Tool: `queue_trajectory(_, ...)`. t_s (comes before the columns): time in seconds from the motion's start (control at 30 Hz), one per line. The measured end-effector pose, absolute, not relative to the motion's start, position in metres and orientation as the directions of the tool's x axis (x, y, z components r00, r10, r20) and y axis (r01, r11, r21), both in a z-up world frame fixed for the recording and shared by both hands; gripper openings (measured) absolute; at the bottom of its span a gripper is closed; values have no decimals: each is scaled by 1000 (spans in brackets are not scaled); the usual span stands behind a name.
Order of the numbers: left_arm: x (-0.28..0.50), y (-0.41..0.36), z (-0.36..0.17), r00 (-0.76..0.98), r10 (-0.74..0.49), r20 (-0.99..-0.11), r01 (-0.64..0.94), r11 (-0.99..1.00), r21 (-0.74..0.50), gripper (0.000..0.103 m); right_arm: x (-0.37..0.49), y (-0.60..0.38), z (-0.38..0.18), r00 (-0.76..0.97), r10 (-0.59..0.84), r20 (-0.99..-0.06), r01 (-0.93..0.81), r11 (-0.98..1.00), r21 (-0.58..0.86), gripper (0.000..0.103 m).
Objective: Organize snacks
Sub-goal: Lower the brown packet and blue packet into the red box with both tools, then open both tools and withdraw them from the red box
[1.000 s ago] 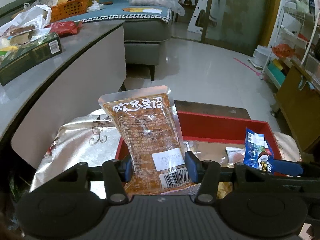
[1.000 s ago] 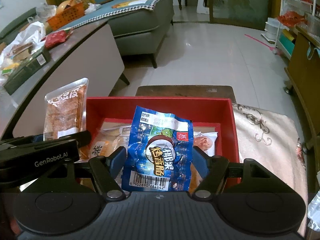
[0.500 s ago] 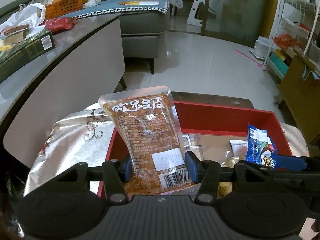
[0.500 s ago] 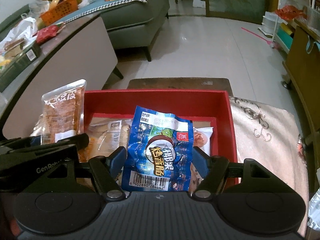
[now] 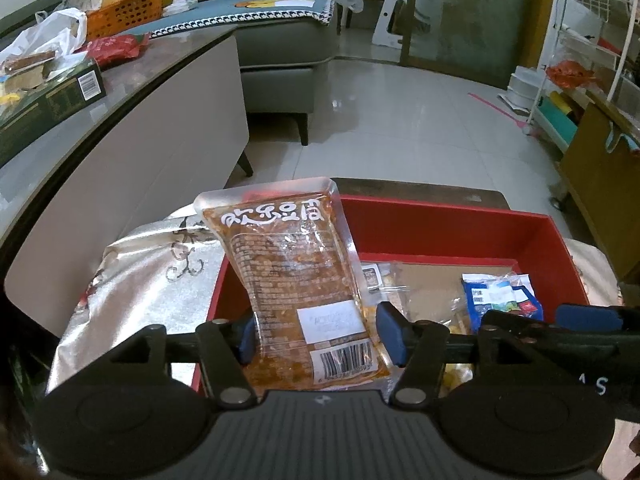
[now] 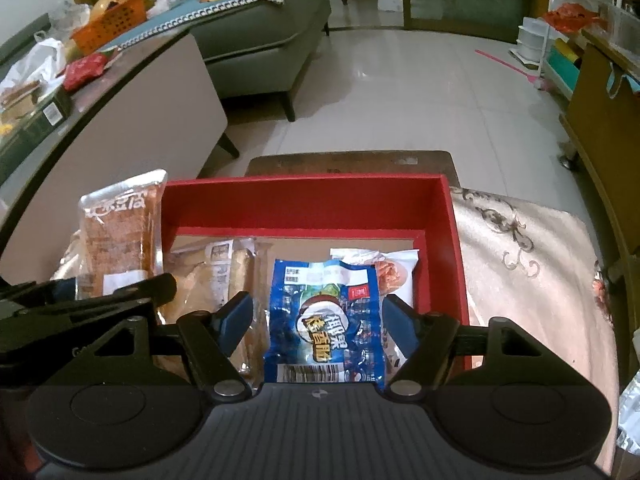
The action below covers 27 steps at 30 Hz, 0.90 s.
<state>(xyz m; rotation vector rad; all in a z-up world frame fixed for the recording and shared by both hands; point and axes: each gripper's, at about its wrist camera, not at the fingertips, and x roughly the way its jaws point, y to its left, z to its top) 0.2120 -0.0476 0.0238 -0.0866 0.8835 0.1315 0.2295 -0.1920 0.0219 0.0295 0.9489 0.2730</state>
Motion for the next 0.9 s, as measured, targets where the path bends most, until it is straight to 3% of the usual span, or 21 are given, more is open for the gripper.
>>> queue_trajectory(0.3, 208, -49, 31, 640, 91, -763, -150, 989, -7, 60, 227, -196, 25, 555, 244, -795, -210, 966, 150, 81)
queue_trajectory(0.9, 159, -50, 63, 707, 112, -698, -129, 991, 28, 62, 186, -199, 55, 592, 278, -757, -254, 955, 152, 84)
